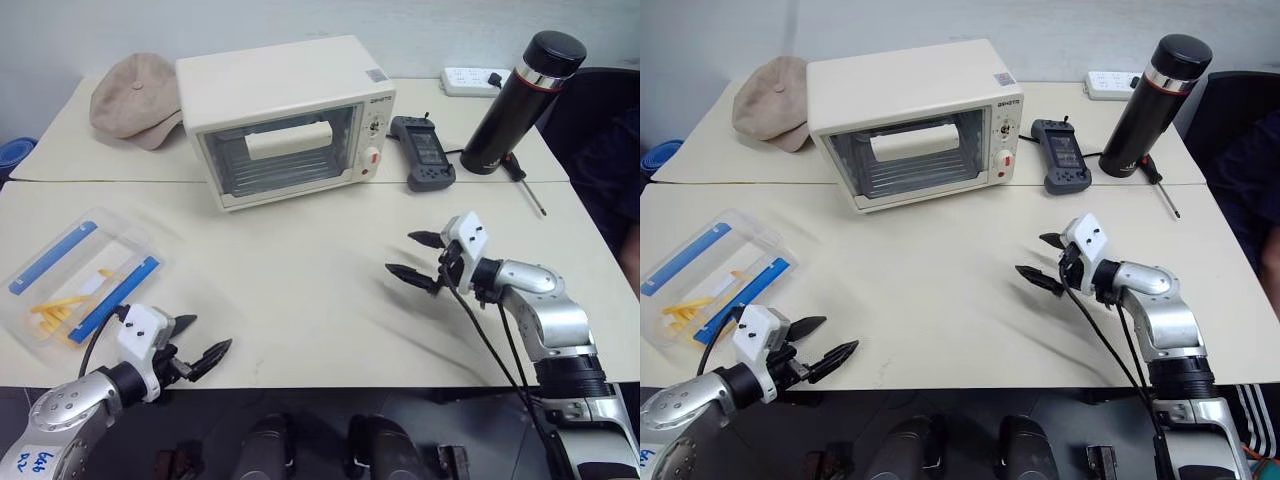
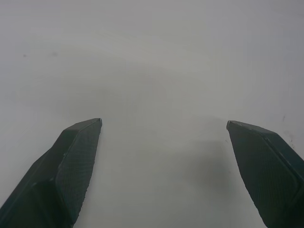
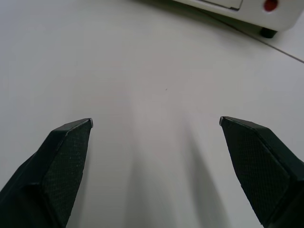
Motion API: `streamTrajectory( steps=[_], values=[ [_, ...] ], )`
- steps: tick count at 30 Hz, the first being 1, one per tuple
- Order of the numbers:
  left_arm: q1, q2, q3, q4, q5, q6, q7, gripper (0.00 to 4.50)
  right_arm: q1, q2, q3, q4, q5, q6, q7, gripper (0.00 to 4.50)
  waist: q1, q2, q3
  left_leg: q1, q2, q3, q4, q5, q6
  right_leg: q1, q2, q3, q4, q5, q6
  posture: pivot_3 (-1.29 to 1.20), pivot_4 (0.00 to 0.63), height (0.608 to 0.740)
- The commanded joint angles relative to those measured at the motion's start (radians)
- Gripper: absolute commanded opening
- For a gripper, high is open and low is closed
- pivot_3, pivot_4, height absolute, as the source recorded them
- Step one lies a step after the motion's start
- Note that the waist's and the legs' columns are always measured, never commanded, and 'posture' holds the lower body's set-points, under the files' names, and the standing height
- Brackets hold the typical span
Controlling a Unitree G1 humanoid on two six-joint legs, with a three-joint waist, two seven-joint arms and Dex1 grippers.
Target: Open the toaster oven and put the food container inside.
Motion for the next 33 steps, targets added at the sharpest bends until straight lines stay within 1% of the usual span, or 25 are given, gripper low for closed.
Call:
streamTrajectory(
  steps=[1,6,13,17,20,23,25,27,29,33],
  values=[
    [-0.038,-0.008,0.053,-0.020,-0.013,-0.023,0.027,4.50,0.001,-0.011,-0.007,-0.053,0.009,-0.007,0.005,4.48,0.001,0.000,0.000,0.000,0.000,0.000,0.000,0.000,0.000,0.000,0.000,0.000,0.000,0.000,0.000,0.00,0.150,0.740],
    [-0.082,-0.014,0.071,0.000,-0.016,-0.015,0.045,4.50,0.009,-0.008,-0.006,-0.065,0.006,-0.006,-0.001,4.48,0.001,0.000,0.000,0.000,0.000,0.001,0.000,0.000,-0.001,0.000,0.000,0.000,0.000,0.000,0.000,0.00,0.150,0.740],
    [-0.094,-0.025,0.047,0.000,-0.031,-0.011,0.032,4.50,0.005,0.000,-0.013,-0.075,0.027,0.031,-0.006,4.48,0.000,0.000,0.000,0.000,0.000,0.002,0.000,0.000,-0.002,-0.001,0.001,0.002,0.000,0.000,0.000,0.00,0.150,0.740],
    [-0.119,-0.026,0.023,-0.020,-0.042,0.008,0.036,4.50,-0.022,0.020,-0.005,-0.073,0.039,0.046,-0.010,4.48,0.000,0.000,0.000,0.000,0.000,0.002,0.000,0.000,-0.002,-0.001,0.001,0.002,0.000,0.000,0.000,0.00,0.150,0.740],
    [-0.163,-0.021,0.011,-0.065,-0.102,0.042,0.024,4.50,-0.096,0.080,-0.017,-0.041,0.094,0.094,-0.017,4.48,-0.004,0.000,0.000,0.000,0.000,0.003,0.000,0.000,-0.002,-0.002,0.001,0.003,0.001,0.000,0.000,0.00,0.150,0.740],
    [-0.245,-0.031,0.049,-0.091,-0.228,0.112,0.051,4.50,-0.173,0.122,-0.022,0.013,0.114,0.115,-0.019,4.48,-0.003,0.000,0.000,0.000,0.000,0.004,0.000,0.001,-0.003,-0.004,0.001,0.005,0.004,0.000,0.000,0.00,0.150,0.740],
    [-0.290,-0.018,0.074,-0.094,-0.292,0.148,0.062,4.50,-0.221,0.143,-0.012,0.057,0.110,0.104,-0.014,4.48,-0.003,0.000,0.000,0.000,0.000,0.004,0.001,0.001,-0.003,-0.004,0.001,0.006,0.004,0.000,0.000,0.00,0.150,0.740],
    [-0.339,0.020,0.099,-0.096,-0.339,0.180,0.066,4.50,-0.291,0.173,-0.001,0.136,0.093,0.074,-0.016,4.48,-0.003,-0.001,0.000,0.000,0.000,0.005,0.001,0.001,-0.003,-0.004,0.002,0.006,0.005,0.000,0.000,0.00,0.150,0.740],
    [-0.404,0.082,0.142,-0.092,-0.397,0.212,0.063,4.50,-0.411,0.227,0.005,0.284,0.074,0.015,-0.008,4.48,-0.004,-0.001,0.000,0.000,0.000,0.005,0.002,0.002,-0.003,-0.004,0.002,0.006,0.005,0.000,0.000,0.00,0.150,0.740],
    [-0.452,0.161,0.175,-0.101,-0.458,0.247,0.067,4.50,-0.562,0.279,0.000,0.527,0.027,-0.104,0.001,4.48,-0.020,-0.001,0.000,-0.001,0.000,0.008,0.001,0.003,-0.005,-0.007,0.003,0.009,0.007,0.000,0.000,0.00,0.150,0.740]
  ],
)
